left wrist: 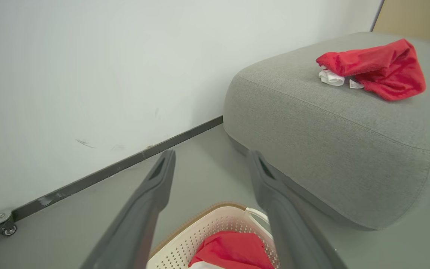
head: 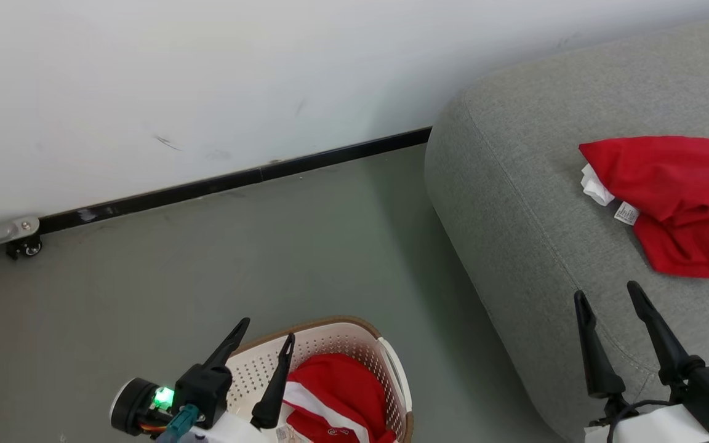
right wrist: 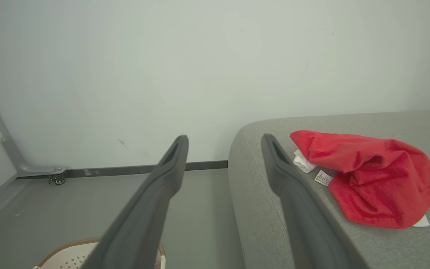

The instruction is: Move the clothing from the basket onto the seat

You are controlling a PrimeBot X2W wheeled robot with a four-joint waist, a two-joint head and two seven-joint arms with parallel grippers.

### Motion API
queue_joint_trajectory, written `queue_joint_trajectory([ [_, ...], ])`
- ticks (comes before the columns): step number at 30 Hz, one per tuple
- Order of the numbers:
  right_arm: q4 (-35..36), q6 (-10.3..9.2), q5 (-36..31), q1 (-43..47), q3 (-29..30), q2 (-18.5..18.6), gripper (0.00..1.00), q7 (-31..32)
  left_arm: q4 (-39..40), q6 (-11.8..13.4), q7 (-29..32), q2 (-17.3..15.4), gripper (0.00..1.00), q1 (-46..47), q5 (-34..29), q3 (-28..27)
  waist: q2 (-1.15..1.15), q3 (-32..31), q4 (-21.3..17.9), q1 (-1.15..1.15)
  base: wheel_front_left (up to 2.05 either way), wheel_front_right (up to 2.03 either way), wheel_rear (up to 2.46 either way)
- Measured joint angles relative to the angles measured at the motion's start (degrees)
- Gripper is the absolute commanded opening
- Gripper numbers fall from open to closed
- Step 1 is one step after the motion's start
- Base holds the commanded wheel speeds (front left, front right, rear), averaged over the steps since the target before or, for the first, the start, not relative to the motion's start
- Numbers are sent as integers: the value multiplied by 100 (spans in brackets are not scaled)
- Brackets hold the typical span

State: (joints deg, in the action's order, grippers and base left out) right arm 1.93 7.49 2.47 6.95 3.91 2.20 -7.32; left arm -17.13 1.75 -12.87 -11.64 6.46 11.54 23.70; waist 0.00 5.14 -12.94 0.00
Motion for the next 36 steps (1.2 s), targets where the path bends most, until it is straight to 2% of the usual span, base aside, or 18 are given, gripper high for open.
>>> queue_joint_trajectory([
  [5,74,0,4,-135,49,0,100,-32,-152,-101,62,58,100,302,-114,91,0,228,-54,0,0,0,0],
  [36,197,0,274,-1227,145,0,100,-344,-901,-177,226,87,100,1313,-397,237,0,1880,-271,0,0,0,0],
])
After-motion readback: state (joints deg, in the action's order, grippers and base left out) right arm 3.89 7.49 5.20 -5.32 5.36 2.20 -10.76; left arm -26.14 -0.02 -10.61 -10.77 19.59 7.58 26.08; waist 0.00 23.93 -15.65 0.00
